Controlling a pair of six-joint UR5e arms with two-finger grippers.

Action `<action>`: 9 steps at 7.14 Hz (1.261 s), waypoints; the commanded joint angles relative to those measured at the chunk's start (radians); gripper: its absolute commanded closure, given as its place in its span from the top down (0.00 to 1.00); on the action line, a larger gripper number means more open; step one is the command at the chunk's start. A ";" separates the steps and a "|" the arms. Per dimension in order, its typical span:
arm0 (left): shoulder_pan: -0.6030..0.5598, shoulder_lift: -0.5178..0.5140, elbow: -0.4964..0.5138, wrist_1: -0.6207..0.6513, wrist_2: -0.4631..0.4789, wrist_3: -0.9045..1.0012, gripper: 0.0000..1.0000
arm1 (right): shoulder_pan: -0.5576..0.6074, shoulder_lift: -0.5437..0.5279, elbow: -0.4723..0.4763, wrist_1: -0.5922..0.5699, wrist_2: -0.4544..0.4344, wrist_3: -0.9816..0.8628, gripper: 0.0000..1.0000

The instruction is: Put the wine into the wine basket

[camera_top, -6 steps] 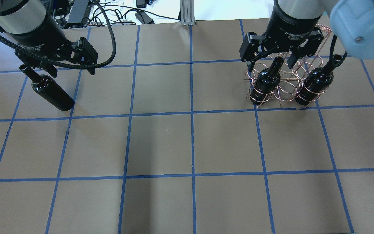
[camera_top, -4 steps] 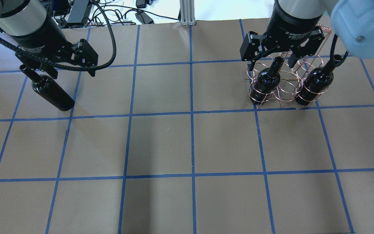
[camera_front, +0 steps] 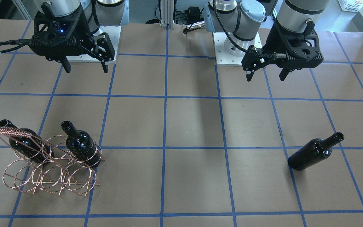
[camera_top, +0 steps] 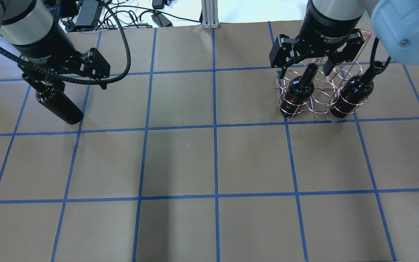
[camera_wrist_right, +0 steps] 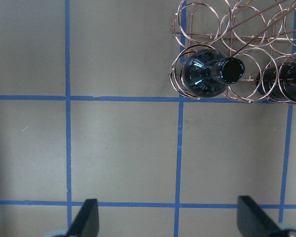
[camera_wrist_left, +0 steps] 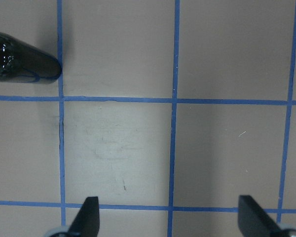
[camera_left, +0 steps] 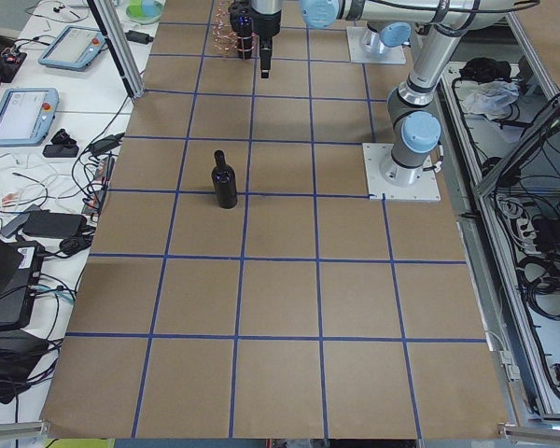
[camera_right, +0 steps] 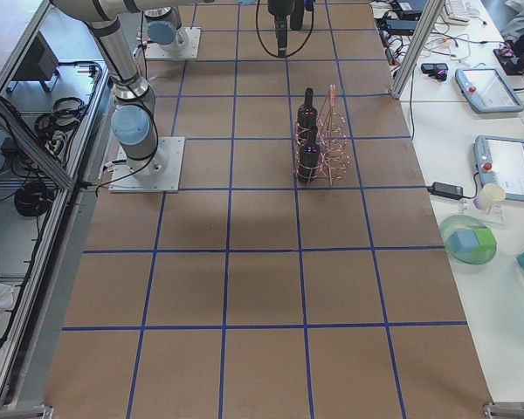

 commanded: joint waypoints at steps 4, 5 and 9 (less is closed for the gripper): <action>0.018 -0.002 0.001 -0.006 -0.007 0.006 1.00 | -0.001 0.001 0.001 0.009 -0.004 -0.001 1.00; 0.047 -0.014 0.007 -0.002 -0.008 0.050 1.00 | -0.001 0.001 0.001 0.005 -0.002 -0.001 1.00; 0.286 -0.068 0.020 0.144 -0.016 0.354 1.00 | -0.001 0.001 0.001 -0.001 0.001 -0.003 1.00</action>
